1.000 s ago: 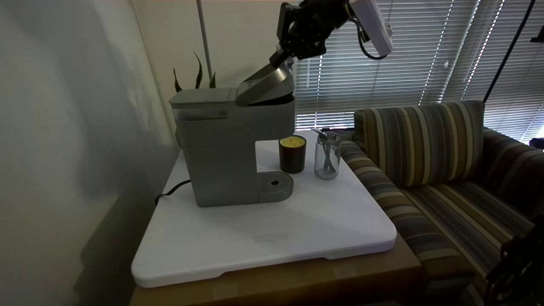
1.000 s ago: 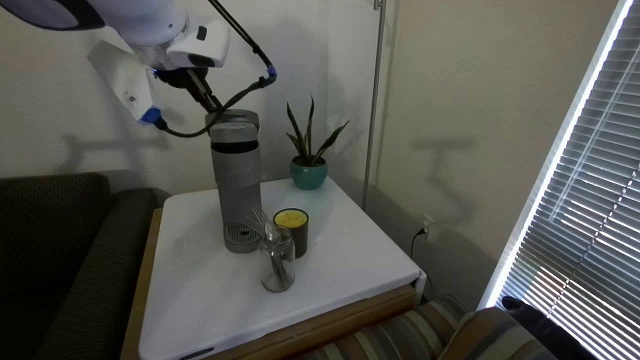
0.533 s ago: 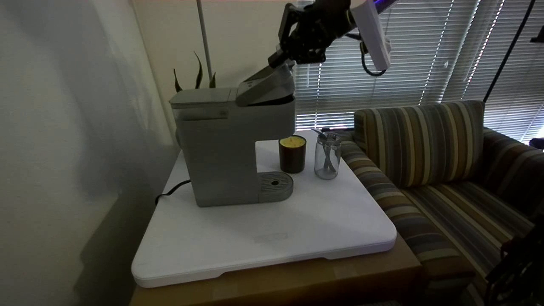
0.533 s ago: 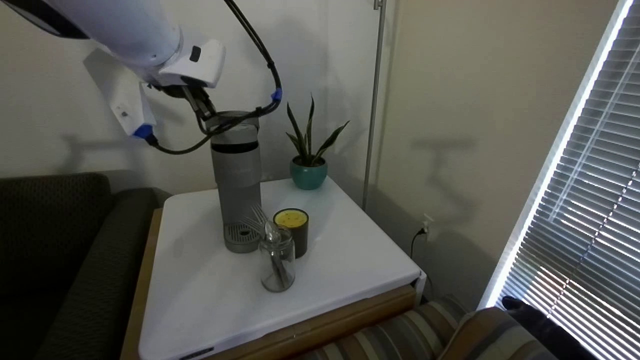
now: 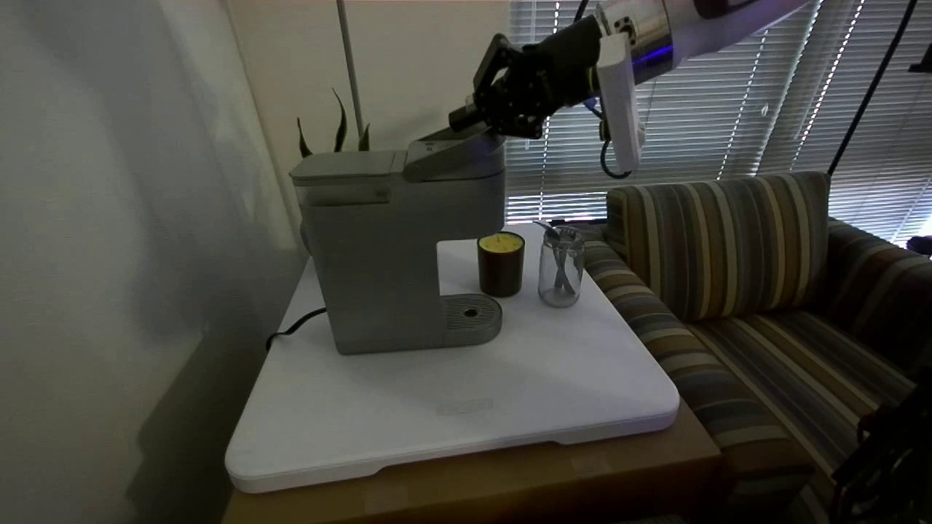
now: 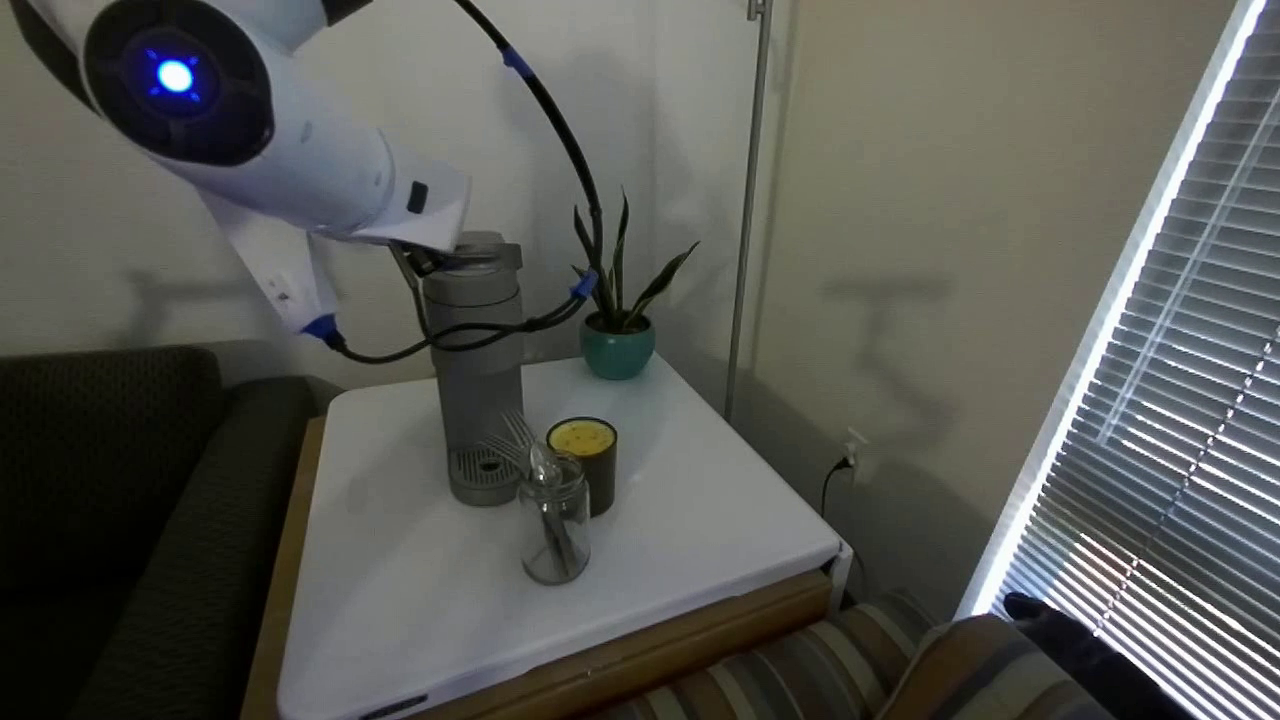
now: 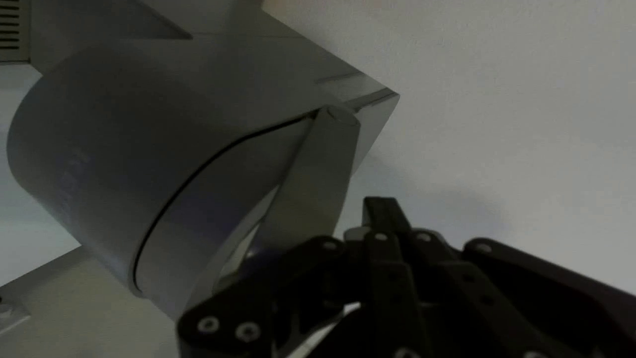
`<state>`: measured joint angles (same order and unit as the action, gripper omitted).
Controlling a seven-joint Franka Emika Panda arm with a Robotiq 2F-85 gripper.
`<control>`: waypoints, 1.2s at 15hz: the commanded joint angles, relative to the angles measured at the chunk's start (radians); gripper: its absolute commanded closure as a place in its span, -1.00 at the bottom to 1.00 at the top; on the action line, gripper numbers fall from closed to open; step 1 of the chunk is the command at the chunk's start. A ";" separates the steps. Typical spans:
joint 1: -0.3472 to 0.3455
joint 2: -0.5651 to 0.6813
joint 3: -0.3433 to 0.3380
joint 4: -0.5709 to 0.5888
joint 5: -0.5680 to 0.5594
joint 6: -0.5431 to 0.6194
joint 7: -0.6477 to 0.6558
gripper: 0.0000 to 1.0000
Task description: Open the coffee maker, close it, and then open it again
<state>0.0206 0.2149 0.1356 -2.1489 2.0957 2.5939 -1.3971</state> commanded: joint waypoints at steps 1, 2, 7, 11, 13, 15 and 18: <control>0.025 0.017 -0.065 -0.012 0.045 -0.085 -0.064 1.00; 0.028 0.019 -0.073 -0.014 0.046 -0.102 -0.065 1.00; 0.038 0.022 -0.110 -0.034 0.058 -0.153 -0.046 1.00; 0.037 0.015 -0.124 -0.064 0.078 -0.172 -0.020 1.00; 0.035 0.011 -0.128 -0.077 0.090 -0.185 -0.014 1.00; 0.034 0.007 -0.133 -0.092 0.111 -0.195 -0.016 1.00; 0.033 0.000 -0.139 -0.114 0.142 -0.205 -0.014 1.00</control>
<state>0.0503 0.2147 0.0205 -2.2153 2.2021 2.4099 -1.3982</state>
